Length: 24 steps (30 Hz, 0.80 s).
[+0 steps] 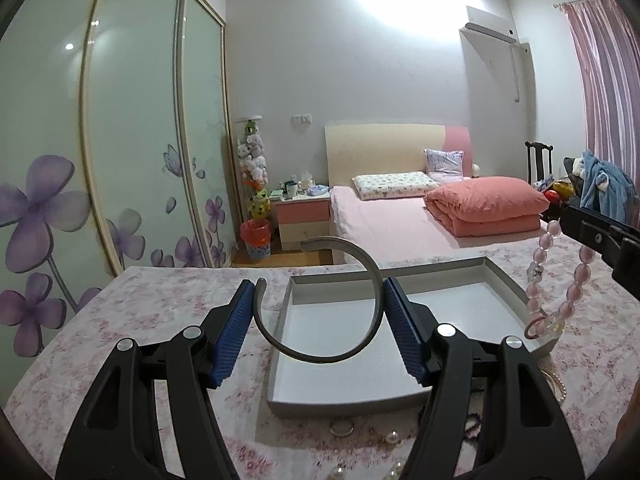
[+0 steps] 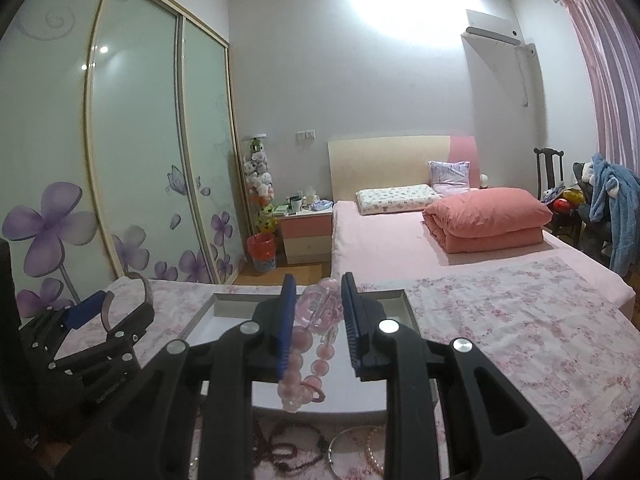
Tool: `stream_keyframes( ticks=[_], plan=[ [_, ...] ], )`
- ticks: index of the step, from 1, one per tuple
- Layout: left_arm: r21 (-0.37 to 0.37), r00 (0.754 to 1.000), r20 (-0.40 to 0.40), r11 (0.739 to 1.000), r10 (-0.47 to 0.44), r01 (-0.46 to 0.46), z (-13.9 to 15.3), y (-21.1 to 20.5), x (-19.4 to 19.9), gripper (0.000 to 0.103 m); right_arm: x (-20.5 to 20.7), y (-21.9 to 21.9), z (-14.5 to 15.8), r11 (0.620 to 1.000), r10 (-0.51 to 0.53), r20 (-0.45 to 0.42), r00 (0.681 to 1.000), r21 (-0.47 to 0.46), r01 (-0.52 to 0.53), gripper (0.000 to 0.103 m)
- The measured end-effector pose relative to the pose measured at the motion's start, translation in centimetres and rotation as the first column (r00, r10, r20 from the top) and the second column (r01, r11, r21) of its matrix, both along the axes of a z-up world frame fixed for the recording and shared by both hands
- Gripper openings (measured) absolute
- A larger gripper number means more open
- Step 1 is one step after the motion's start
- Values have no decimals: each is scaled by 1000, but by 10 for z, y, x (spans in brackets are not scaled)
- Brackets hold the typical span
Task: Organize jewelry
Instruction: 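Lift both held bracelets and carry them over the grey tray, then lower both bracelets into the tray and open both grippers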
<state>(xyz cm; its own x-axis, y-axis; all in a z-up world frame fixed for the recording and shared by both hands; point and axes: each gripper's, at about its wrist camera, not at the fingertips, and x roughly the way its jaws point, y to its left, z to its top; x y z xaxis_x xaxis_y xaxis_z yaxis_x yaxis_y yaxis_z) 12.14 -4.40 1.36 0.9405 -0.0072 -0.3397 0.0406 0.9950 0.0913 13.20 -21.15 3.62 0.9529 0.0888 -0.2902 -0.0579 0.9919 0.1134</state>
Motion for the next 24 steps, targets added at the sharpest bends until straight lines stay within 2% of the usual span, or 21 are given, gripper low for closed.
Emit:
stream_keyframes(
  ticks=[10, 19, 24],
  plan=[
    [8, 994, -106, 1000, -16, 17, -25, -10, 47, 65, 52, 5, -25, 1000, 4, -105, 994, 5, -4, 23],
    [9, 981, -188, 998, -54, 57, -43, -21, 71, 66, 92, 0, -56, 996, 51, -247, 968, 77, -33, 23],
    [15, 974, -220, 998, -50, 55, -48, -22, 78, 66, 99, -2, -66, 996, 45, -292, 955, 89, -19, 24]
  ],
)
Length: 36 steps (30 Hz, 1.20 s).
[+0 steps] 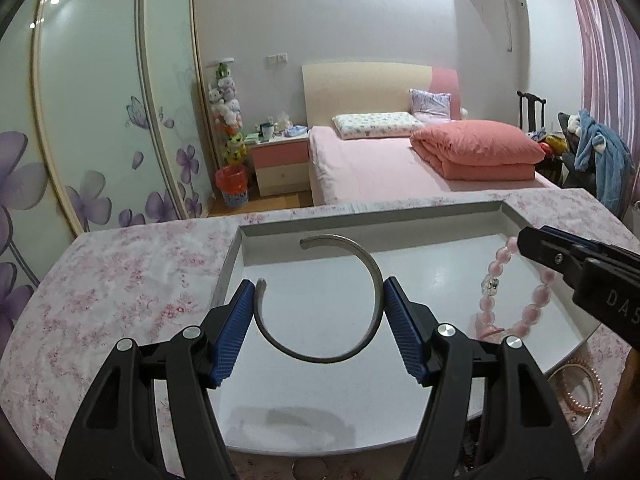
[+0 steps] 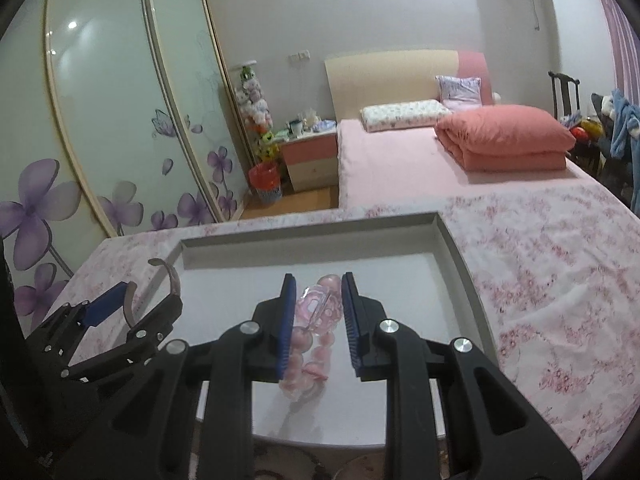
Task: Organize jewelry
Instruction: 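Lower both bracelets into the tray and open both grippers, then withdraw both open grippers from the tray toward the remaining jewelry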
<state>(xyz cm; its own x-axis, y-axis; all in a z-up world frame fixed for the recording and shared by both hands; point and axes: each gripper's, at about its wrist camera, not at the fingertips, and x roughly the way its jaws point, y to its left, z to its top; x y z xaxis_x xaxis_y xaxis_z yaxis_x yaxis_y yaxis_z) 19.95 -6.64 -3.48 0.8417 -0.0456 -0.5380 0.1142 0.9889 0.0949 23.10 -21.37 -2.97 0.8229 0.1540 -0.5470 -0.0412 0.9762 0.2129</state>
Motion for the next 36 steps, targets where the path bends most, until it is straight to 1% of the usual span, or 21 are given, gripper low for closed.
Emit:
stream_keyframes(
  ticks=[1, 3, 4, 13, 20, 25, 27, 32, 36],
  plan=[
    [2, 1000, 8, 1000, 3, -3, 0, 2, 1, 66, -1, -1, 1, 1000, -6, 3, 1000, 1, 6, 25],
    [1, 1000, 18, 1000, 9, -9, 4, 2, 1, 71, -2, -4, 3, 1000, -16, 11, 1000, 1, 16, 40],
    [-3, 1000, 22, 1000, 13, -13, 5, 3, 0, 71, -3, -4, 4, 1000, -22, 20, 1000, 1, 22, 42],
    [-6, 997, 48, 998, 62, -62, 16, 23, -5, 71, -24, -17, 23, 999, -48, 68, 997, -8, 49, 42],
    [-10, 996, 58, 997, 73, -73, 22, 43, -29, 71, -49, -32, 25, 997, -71, 55, 996, -38, 73, 42],
    [-28, 997, 45, 997, 67, -65, 20, 55, -54, 74, -70, -46, 19, 994, -99, 21, 995, -39, 100, 42],
    [-36, 997, 39, 998, 62, -60, 18, 59, -66, 77, -77, -51, 12, 994, -103, -8, 995, -44, 102, 42],
    [-48, 999, 15, 998, 46, -45, 14, 67, -86, 79, -93, -51, -13, 995, -68, -100, 993, -78, 61, 42],
    [-64, 999, -6, 997, 40, -40, 9, 73, -97, 80, -103, -47, -29, 996, -38, -155, 987, -82, 26, 42]
  ],
)
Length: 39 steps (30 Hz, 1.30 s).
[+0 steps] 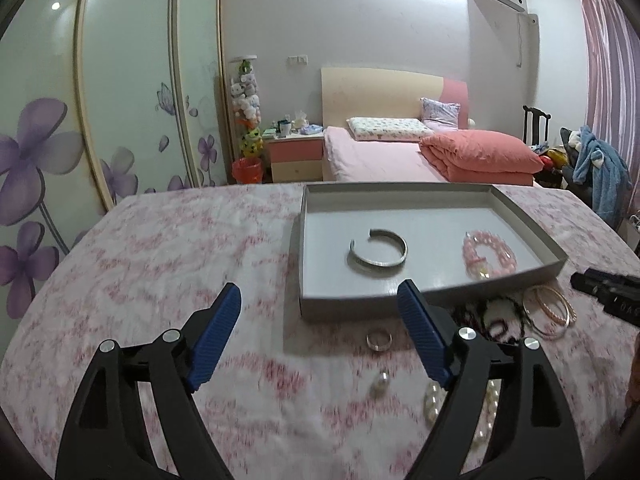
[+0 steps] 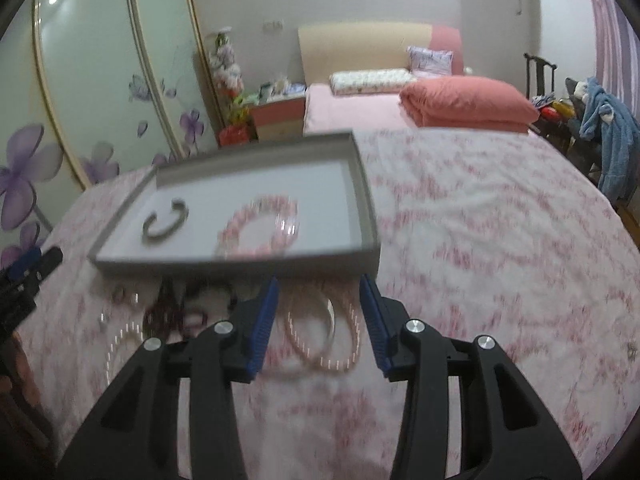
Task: Organize jewelry
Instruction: 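Withdraw both open grippers from the tray toward the remaining jewelry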
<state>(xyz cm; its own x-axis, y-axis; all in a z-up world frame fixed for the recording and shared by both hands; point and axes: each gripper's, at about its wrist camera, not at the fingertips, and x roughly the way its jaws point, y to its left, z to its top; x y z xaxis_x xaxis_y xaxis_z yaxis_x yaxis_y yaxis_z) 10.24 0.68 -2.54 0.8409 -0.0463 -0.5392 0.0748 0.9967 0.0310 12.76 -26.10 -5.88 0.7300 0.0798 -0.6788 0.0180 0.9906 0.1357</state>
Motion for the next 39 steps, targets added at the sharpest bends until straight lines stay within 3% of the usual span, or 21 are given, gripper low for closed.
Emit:
stream_keyframes(
  ticks=[7, 13, 24, 35, 37, 39],
  plan=[
    [-13, 1000, -20, 1000, -20, 20, -5, 0, -13, 81, -17, 17, -12, 997, 75, -41, 996, -12, -75, 41],
    [-10, 999, -31, 999, -32, 32, -9, -5, -19, 81, -16, 31, -18, 994, 106, -61, 992, -22, -108, 32],
    [-10, 999, -38, 999, -34, 33, -12, -8, -20, 81, 1, 44, -28, 987, 156, -115, 981, -9, -158, 32],
    [-10, 998, -47, 999, -34, 34, -15, -10, -21, 81, -29, 53, -27, 974, 226, -158, 961, 14, -227, 32],
    [-9, 998, -48, 999, -34, 34, -15, -9, -21, 81, -35, 49, -23, 979, 204, -139, 969, 8, -205, 35],
    [-10, 998, -49, 999, -34, 34, -14, -9, -22, 81, -41, 43, -18, 987, 156, -114, 981, -22, -159, 55]
  ],
)
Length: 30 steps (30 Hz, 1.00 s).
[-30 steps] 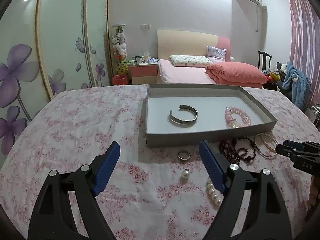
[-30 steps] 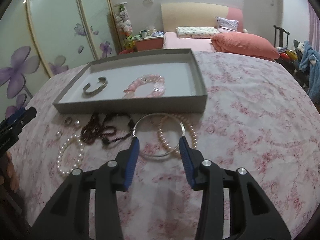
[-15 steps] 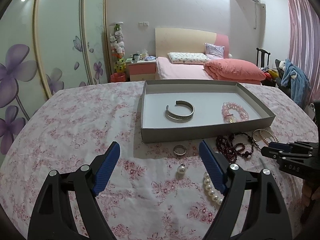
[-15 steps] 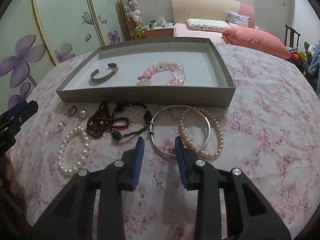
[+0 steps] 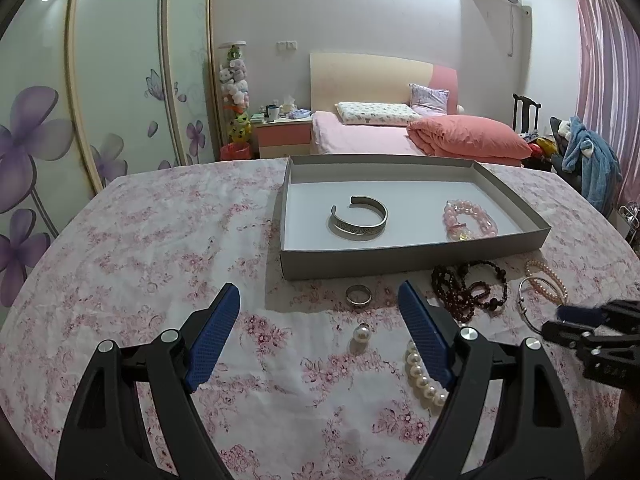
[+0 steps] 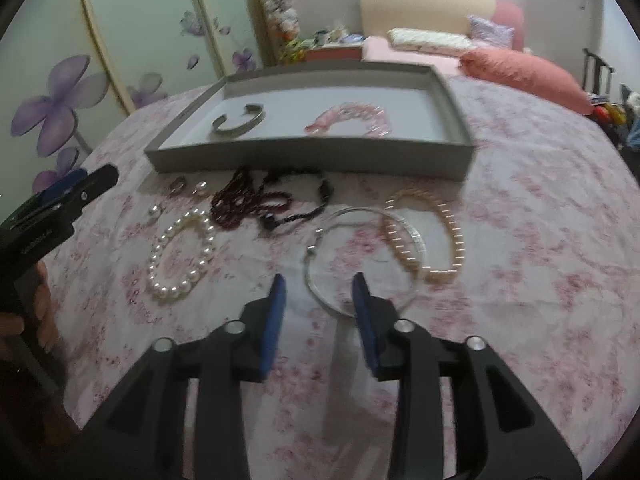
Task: Organize jewelry
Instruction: 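Withdraw both open grippers from the tray toward the remaining jewelry, then lower the right gripper onto the silver hoop bangle rim and close it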
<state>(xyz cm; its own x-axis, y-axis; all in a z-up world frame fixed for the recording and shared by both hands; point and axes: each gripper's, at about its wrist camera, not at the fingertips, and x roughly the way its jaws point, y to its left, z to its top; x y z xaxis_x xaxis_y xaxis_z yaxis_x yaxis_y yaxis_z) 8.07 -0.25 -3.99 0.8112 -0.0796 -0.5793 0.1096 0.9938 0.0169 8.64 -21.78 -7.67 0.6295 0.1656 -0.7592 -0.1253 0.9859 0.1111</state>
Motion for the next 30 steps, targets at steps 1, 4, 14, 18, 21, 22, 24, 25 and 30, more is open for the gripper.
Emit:
stream_keyframes(
  ticks=[1, 4, 14, 18, 21, 22, 24, 25, 30],
  plan=[
    [-1, 1000, 0, 1000, 0, 0, 0, 0, 0, 81, -2, -3, 2, 1000, -18, 9, 1000, -12, 18, 59],
    [1, 1000, 0, 1000, -1, 1, 0, 0, 0, 82, -3, -8, 0, 998, -52, -4, 999, -41, 52, 68],
    [-6, 1000, -4, 1000, 0, 0, -1, -1, -1, 82, 20, 6, -12, 996, -57, -65, 996, -70, 52, 71],
    [-6, 1000, -5, 1000, -1, 1, -1, -1, -1, 82, 31, 12, -13, 994, -61, -64, 996, -94, 55, 74],
    [-9, 1000, -6, 1000, -4, 4, -1, -1, -2, 82, 36, 13, -13, 993, -66, -63, 996, -105, 59, 75],
    [-10, 1000, -7, 1000, -6, 6, -1, 0, -2, 82, 37, 13, -14, 992, -66, -62, 996, -107, 59, 75],
    [-13, 1000, -10, 1000, -12, 12, -1, -1, -3, 82, 38, 13, -14, 992, -68, -51, 996, -110, 63, 71],
    [-14, 1000, -13, 1000, -18, 18, -2, -2, -4, 82, 38, 12, -14, 992, -69, -45, 997, -108, 64, 68],
    [-25, 997, -37, 997, -71, 70, -3, -10, -10, 82, 32, 8, -13, 993, -70, -44, 997, -103, 65, 65]
  ],
)
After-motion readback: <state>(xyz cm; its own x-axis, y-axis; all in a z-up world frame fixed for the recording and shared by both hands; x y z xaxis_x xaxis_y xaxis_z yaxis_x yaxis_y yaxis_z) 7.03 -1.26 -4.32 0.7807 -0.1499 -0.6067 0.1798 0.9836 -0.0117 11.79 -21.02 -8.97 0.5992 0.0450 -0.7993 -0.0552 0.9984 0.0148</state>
